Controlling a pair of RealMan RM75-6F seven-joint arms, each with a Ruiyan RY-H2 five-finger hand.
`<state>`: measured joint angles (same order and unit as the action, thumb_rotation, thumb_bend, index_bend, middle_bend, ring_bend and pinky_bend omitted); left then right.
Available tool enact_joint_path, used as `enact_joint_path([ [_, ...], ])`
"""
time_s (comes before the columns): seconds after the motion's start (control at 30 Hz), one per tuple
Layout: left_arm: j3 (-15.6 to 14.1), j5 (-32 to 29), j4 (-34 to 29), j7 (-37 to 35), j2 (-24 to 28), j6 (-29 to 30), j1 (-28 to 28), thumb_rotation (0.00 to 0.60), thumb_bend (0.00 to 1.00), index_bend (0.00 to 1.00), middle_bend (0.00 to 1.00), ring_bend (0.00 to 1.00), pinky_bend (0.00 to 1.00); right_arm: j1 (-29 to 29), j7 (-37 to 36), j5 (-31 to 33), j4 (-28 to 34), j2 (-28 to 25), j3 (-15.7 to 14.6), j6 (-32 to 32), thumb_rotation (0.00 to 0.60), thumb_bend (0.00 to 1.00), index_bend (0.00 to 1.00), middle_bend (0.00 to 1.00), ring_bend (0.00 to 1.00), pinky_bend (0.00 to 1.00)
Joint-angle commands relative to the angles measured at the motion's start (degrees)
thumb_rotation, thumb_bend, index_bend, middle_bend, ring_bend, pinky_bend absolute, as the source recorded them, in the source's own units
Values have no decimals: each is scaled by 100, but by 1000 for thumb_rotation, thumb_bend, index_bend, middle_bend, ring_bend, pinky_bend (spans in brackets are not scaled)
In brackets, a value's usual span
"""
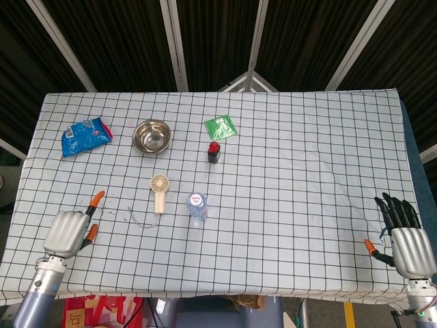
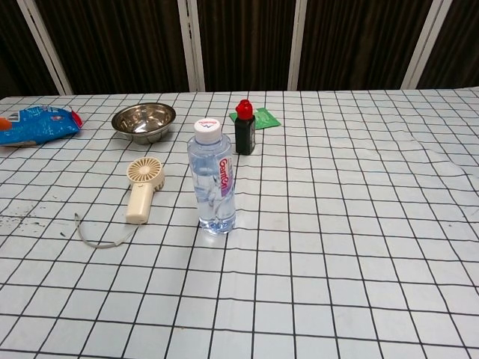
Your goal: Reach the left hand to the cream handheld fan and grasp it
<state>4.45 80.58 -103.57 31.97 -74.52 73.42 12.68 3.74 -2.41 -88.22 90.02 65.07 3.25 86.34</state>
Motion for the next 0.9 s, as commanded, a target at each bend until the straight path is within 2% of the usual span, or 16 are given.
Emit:
enact_joint_path([
  [0.03, 137, -342, -46, 485, -392, -296, 289, 600, 633, 49, 889, 718, 755, 0, -4, 0, 0, -3, -1, -2, 600, 279, 73, 0, 0, 0],
  [0.4, 385, -1335, 334, 1584, -1391, -635, 853, 600, 654, 135, 894, 723, 757, 12, -31, 8, -1, -17, -4, -30, 600, 279, 73, 0, 0, 0],
  [0.9, 543, -2049, 904, 2093, -2177, -604, 1336, 600, 655, 154, 894, 723, 756, 59, -82, 36, 23, -68, -7, -133, 600, 279, 73, 0, 0, 0],
])
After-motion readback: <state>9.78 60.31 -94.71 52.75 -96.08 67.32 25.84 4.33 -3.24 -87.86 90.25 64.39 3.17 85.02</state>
